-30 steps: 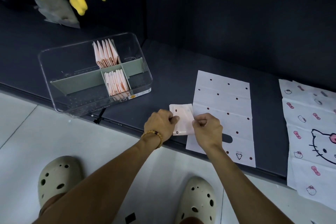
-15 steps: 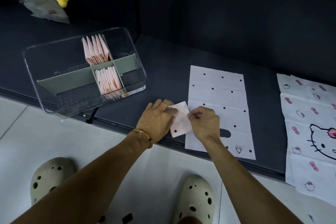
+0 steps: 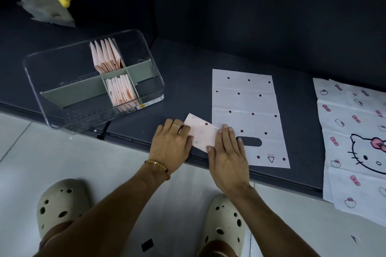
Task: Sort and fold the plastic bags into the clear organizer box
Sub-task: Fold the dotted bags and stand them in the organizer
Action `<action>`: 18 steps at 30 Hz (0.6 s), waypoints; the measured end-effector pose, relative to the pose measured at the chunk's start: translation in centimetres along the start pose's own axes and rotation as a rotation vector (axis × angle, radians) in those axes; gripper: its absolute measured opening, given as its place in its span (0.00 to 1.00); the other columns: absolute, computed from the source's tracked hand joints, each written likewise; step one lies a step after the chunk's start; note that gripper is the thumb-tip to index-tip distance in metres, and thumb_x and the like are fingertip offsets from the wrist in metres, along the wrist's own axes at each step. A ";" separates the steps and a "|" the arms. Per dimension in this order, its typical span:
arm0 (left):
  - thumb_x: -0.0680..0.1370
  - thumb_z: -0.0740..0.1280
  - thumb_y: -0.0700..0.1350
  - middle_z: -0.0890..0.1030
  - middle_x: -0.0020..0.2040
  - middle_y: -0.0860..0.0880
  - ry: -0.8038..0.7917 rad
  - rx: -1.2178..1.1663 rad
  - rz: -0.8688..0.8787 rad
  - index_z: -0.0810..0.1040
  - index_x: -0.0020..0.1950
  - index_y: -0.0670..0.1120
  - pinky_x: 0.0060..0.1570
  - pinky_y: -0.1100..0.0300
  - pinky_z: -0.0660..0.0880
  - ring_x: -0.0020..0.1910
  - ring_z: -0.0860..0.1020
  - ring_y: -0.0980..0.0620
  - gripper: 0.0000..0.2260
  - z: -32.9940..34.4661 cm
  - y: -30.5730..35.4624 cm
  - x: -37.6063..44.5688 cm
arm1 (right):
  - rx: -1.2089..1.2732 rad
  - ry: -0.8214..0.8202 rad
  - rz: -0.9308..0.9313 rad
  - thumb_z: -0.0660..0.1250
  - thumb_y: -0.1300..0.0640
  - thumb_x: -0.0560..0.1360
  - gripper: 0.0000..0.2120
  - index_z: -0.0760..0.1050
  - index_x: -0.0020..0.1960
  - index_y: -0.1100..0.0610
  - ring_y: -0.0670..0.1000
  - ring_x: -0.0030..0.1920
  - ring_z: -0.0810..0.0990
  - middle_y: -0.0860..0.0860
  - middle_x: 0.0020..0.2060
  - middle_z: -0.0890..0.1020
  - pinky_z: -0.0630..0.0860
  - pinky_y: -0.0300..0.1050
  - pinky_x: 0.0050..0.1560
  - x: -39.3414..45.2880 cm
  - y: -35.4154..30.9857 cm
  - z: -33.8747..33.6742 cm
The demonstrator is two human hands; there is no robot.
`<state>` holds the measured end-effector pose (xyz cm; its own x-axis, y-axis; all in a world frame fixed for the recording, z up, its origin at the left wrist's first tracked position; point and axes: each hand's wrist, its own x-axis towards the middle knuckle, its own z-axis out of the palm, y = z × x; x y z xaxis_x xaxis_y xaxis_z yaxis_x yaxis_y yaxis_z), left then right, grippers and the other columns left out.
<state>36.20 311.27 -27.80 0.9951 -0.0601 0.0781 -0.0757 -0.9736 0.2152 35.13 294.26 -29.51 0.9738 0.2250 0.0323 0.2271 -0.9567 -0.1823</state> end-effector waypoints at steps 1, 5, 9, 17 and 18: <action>0.78 0.64 0.46 0.78 0.59 0.44 0.000 0.009 0.077 0.78 0.59 0.42 0.59 0.48 0.70 0.60 0.73 0.43 0.13 0.0 0.0 0.3 | 0.001 -0.001 -0.001 0.58 0.51 0.81 0.25 0.64 0.73 0.65 0.58 0.75 0.59 0.60 0.74 0.63 0.57 0.56 0.74 0.0 0.0 0.1; 0.80 0.60 0.42 0.63 0.75 0.47 -0.181 -0.052 0.486 0.63 0.74 0.42 0.73 0.60 0.46 0.76 0.56 0.49 0.22 1.2 1.7 2.8 | 0.003 0.007 0.001 0.57 0.53 0.81 0.25 0.62 0.74 0.64 0.56 0.76 0.58 0.59 0.74 0.62 0.53 0.54 0.75 0.1 0.0 0.2; 0.83 0.55 0.44 0.54 0.78 0.51 -0.228 -0.093 0.488 0.55 0.77 0.46 0.72 0.68 0.39 0.76 0.49 0.56 0.22 2.6 1.1 4.0 | 0.000 -0.028 0.003 0.52 0.52 0.82 0.25 0.57 0.76 0.62 0.54 0.77 0.53 0.57 0.76 0.58 0.46 0.49 0.76 0.2 0.3 0.8; 0.83 0.49 0.51 0.49 0.77 0.57 -0.306 -0.088 0.365 0.49 0.77 0.51 0.71 0.66 0.37 0.73 0.41 0.63 0.23 1.5 -4.4 4.8 | -0.013 -0.014 -0.002 0.47 0.49 0.81 0.27 0.60 0.75 0.62 0.55 0.76 0.56 0.57 0.76 0.60 0.50 0.51 0.75 0.1 0.3 0.5; 0.83 0.49 0.52 0.49 0.77 0.57 -0.304 -0.065 0.342 0.49 0.77 0.51 0.72 0.65 0.38 0.73 0.41 0.63 0.23 1.2 -5.2 4.8 | -0.012 -0.024 -0.008 0.47 0.49 0.82 0.27 0.58 0.76 0.62 0.54 0.77 0.53 0.56 0.76 0.58 0.47 0.50 0.75 0.1 0.3 0.6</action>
<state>41.44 315.76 -29.71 0.8850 -0.4466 -0.1321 -0.3967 -0.8714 0.2885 35.28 294.06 -30.12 0.9715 0.2370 0.0097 0.2352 -0.9570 -0.1699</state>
